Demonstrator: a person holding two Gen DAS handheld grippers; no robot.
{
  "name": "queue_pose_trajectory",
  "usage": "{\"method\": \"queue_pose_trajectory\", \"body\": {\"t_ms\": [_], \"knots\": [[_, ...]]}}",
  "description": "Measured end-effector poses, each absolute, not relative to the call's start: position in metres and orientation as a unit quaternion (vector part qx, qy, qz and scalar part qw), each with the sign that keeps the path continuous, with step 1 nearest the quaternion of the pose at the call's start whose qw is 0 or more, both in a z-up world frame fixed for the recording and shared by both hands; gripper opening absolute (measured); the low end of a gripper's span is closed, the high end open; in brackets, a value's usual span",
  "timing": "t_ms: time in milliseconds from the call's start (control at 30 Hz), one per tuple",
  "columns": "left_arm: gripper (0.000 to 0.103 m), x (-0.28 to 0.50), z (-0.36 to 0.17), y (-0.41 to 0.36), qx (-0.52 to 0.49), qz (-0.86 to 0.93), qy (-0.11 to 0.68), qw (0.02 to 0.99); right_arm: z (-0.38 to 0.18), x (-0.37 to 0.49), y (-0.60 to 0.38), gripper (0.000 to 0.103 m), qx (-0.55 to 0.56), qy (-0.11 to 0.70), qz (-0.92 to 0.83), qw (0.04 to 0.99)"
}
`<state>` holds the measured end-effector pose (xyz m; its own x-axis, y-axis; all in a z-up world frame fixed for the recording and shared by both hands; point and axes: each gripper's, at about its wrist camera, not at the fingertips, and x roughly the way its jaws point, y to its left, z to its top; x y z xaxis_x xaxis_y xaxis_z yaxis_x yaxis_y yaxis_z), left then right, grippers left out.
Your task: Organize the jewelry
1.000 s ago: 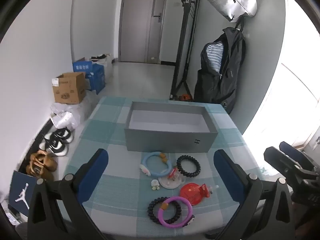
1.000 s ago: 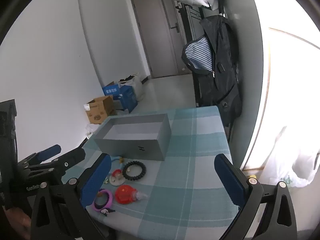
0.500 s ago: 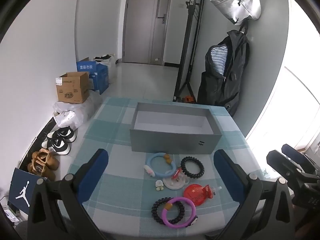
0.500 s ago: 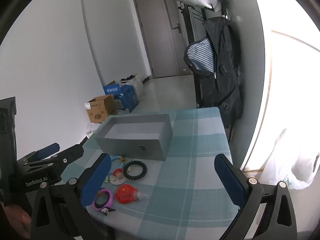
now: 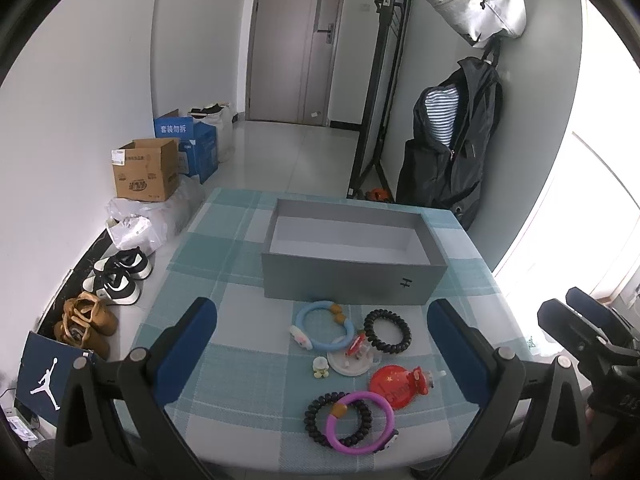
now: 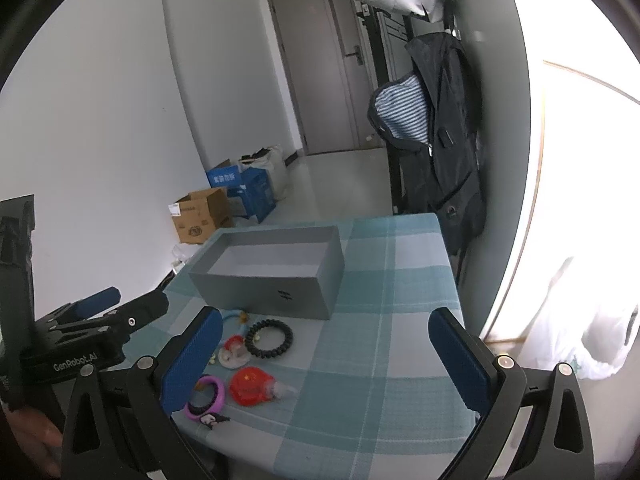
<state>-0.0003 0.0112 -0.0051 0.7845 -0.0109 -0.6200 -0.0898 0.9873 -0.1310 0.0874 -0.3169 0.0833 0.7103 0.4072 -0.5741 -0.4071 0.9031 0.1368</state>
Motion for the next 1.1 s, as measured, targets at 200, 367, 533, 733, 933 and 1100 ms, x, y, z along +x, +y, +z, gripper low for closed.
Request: {"method": "queue_pose_trajectory", "body": {"t_ms": [200,367,533,733,933,1100], "knots": [[0.102,-0.0012,-0.0055,0.0096,-0.072,0.026,0.327,0.942,0.0821,0.0837,-0.3178,0.103,0.0,0.307,0.222,0.925],[0.102,-0.0011,-0.0055,0.011,-0.077,0.027,0.327,0.942,0.0816,0.0841,-0.3174,0.103,-0.002,0.307,0.222,0.925],[0.102,-0.0015,-0.0075,0.0124,-0.084,0.026,0.333,0.939,0.0816,0.0843,-0.3178,0.103,-0.002,0.308,0.224,0.925],[0.102,0.0017,-0.007,0.0136,-0.083,0.026,0.333,0.939,0.0812,0.0837,-0.317,0.103,-0.005,0.307,0.224,0.925],[0.102,0.0011,-0.0071,0.0143,-0.08,0.029,0.333,0.939,0.0809,0.0833,-0.3169,0.103,-0.005,0.307,0.224,0.925],[0.102,0.0005,-0.0073,0.0154,-0.081,0.029,0.334,0.939,0.0798,0.0829,-0.316,0.103,-0.005,0.307,0.225,0.925]]}}
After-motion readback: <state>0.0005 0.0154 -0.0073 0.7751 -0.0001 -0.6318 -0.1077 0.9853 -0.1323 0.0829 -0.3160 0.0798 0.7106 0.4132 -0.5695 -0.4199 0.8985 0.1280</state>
